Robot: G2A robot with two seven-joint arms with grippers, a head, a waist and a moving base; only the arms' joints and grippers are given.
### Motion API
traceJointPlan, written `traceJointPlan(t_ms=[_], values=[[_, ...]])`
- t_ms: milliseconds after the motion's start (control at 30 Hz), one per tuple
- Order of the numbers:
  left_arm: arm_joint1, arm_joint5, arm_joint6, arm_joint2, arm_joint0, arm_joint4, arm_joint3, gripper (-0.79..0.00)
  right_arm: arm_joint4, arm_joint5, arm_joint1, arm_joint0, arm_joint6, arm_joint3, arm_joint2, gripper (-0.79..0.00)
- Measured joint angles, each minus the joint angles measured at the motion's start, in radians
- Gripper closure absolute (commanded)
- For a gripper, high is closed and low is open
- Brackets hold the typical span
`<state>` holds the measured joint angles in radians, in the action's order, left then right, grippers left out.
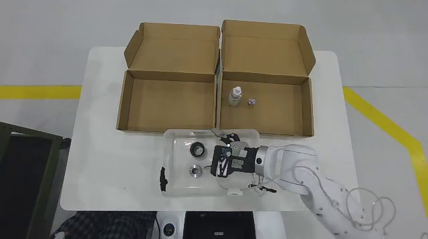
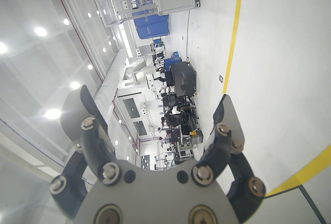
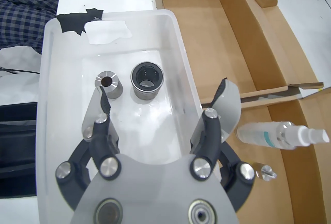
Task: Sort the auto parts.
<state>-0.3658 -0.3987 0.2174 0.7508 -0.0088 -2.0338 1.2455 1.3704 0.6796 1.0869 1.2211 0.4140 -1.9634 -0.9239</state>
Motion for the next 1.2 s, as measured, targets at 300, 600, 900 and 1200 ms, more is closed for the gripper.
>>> traceJointPlan(t_ms=[300,600,900,1200], values=[[0.000,0.000,0.000,0.000,0.000,0.000,0.000,-0.785,0.030,-0.030,0.026,-0.065,-0.002,0.076,0.087,-0.529],[0.000,0.000,0.000,0.000,0.000,0.000,0.000,-0.785,0.034,-0.058,0.051,-0.117,-0.005,0.152,0.144,-0.517],[0.000,0.000,0.000,0.000,0.000,0.000,0.000,-0.785,0.035,-0.071,0.075,-0.160,0.004,0.211,0.189,-0.493],[0.000,0.000,0.000,0.000,0.000,0.000,0.000,-0.785,0.035,-0.080,0.094,-0.185,0.003,0.262,0.218,-0.480]])
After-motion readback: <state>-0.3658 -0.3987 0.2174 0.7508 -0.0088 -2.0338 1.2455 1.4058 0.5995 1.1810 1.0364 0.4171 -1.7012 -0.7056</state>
